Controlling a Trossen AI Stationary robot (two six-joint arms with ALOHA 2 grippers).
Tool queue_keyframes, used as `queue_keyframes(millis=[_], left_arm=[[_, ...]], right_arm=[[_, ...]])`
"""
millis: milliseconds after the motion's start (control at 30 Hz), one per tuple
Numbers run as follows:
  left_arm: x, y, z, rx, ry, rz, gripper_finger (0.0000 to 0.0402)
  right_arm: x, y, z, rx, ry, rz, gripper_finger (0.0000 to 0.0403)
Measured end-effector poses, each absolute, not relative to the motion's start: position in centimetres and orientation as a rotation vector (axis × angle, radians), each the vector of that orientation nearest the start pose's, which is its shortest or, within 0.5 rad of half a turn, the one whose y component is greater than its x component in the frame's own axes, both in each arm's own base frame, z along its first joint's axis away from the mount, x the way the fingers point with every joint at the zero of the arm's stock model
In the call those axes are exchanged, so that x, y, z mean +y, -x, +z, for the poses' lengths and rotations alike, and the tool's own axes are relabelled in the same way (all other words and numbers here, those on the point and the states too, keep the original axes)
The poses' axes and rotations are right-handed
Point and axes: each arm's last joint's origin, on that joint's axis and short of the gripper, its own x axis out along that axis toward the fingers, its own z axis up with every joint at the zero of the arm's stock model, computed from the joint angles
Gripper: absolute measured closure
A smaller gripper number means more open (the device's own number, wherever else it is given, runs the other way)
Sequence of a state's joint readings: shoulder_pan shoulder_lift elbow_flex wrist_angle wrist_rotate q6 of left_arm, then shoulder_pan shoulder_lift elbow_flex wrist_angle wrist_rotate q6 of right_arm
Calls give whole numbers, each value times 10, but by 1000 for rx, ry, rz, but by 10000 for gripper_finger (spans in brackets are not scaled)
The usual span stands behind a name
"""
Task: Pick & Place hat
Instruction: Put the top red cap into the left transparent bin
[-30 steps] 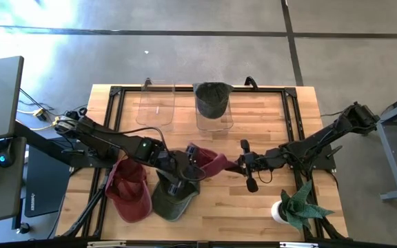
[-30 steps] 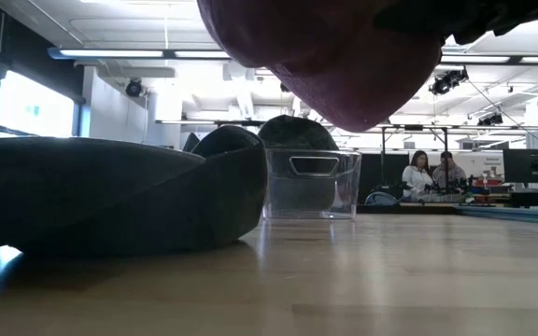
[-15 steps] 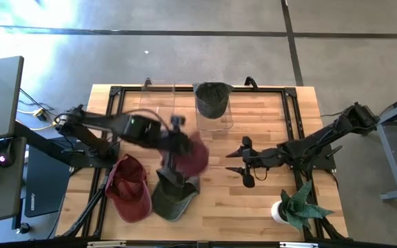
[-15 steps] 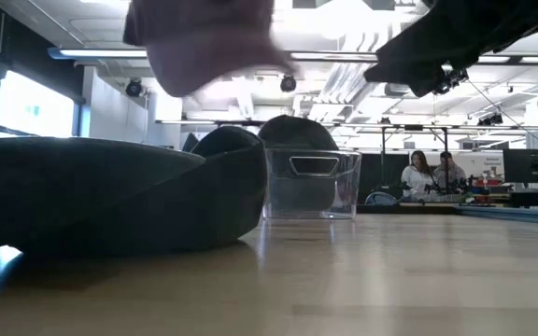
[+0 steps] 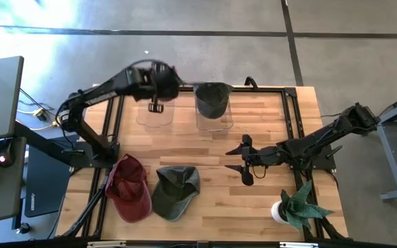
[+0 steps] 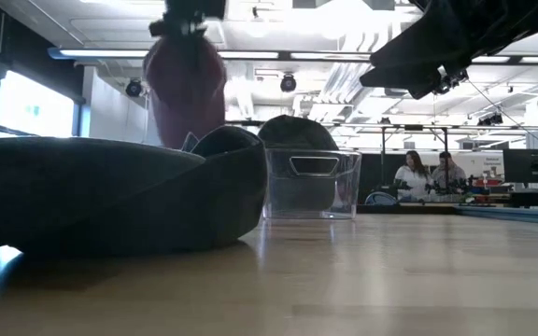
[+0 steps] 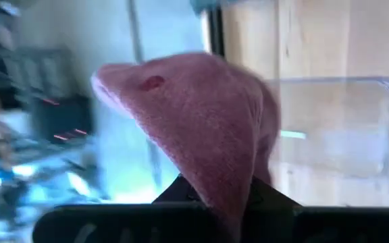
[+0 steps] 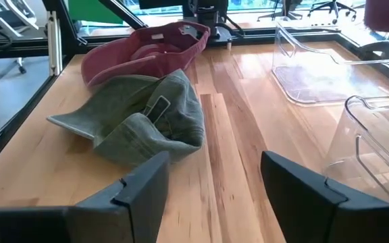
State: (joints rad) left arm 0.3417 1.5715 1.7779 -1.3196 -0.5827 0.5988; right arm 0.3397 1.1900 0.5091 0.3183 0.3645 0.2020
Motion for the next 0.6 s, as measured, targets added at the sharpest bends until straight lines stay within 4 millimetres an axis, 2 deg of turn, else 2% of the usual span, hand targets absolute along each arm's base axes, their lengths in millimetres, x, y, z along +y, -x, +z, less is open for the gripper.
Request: queue_keyframes(millis=[133, 233, 433, 600], left_arm=[[148, -256, 368, 1439, -550, 517, 401], [165, -253, 344, 1489, -544, 485, 401], [172, -259, 297, 1552, -745, 344, 401], [177, -265, 279, 1525, -870, 348, 401]], right_arm=[[70, -228, 207, 336, -76, -58, 177], [70, -228, 207, 336, -79, -57, 179], [70, -228, 207, 337, -82, -52, 180], [70, -228, 207, 338, -83, -51, 180]])
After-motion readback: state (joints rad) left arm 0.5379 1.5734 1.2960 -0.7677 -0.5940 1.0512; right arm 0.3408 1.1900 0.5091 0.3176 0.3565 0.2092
